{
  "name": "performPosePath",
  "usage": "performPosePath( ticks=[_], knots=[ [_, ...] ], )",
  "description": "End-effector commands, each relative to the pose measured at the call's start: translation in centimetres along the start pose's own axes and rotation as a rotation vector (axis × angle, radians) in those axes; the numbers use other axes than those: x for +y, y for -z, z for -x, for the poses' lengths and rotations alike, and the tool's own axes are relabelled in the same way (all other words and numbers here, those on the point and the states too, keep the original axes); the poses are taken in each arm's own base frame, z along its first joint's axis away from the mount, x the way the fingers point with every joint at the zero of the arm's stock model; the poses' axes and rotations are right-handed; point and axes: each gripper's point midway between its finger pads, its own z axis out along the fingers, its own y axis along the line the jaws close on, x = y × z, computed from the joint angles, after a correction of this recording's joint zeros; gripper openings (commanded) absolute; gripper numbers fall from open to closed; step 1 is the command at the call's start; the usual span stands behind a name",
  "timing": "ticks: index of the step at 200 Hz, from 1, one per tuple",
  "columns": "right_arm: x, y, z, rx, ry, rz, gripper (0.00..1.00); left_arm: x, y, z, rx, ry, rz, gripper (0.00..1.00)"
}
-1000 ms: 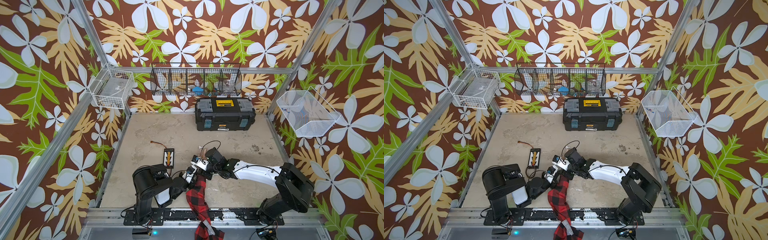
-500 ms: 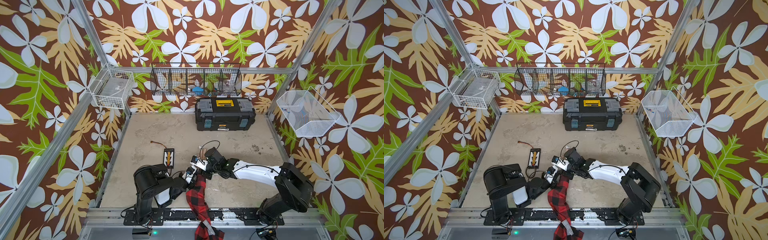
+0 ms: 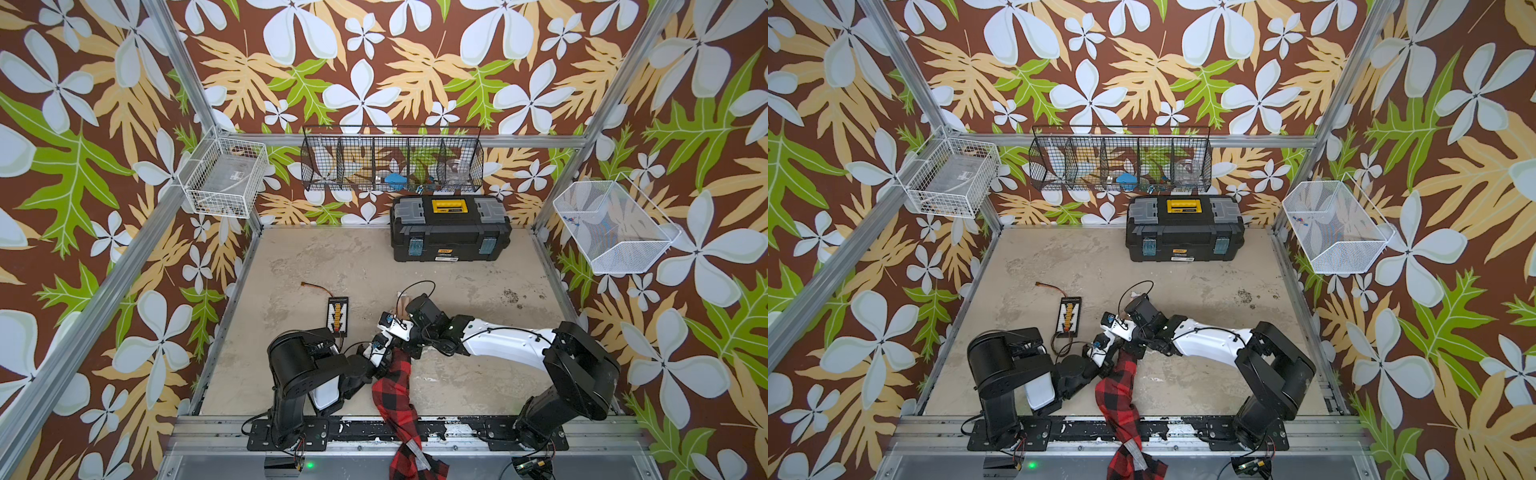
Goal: Take off the watch
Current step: Untie the watch from the hand.
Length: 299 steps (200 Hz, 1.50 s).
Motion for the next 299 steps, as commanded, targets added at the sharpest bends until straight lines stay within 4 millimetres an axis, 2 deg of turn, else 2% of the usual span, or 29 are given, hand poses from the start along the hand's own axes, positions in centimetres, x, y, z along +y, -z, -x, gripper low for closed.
performPosePath(
  ticks=[1, 82, 205, 248, 277, 299],
  knots=[
    [-1.1, 0.5, -0.5, 0.018, -0.015, -0.068, 0.23, 0.6, 0.5, 4.2, -0.174, 0.069, 0.027, 0.0],
    [-2.5, 2.5, -0.4, -0.061, -0.061, -0.125, 0.21, 3.9, 0.7, 2.3, -0.107, 0.175, 0.18, 0.0],
    [-3.3, 4.2, -1.3, -0.125, -0.109, -0.193, 0.17, 6.6, 1.2, 0.8, -0.079, 0.341, 0.251, 0.0],
    [-4.2, 4.9, -1.2, -0.14, -0.141, -0.248, 0.16, 6.8, 0.9, 0.3, -0.054, 0.356, 0.27, 0.0],
    [-3.3, 4.8, -0.4, -0.162, -0.142, -0.184, 0.16, 5.6, 0.5, 1.2, -0.065, 0.297, 0.208, 0.0],
    [-2.6, 4.5, 0.2, -0.163, -0.141, -0.133, 0.16, 4.6, 0.2, 2.2, -0.086, 0.217, 0.18, 0.08]
  ],
)
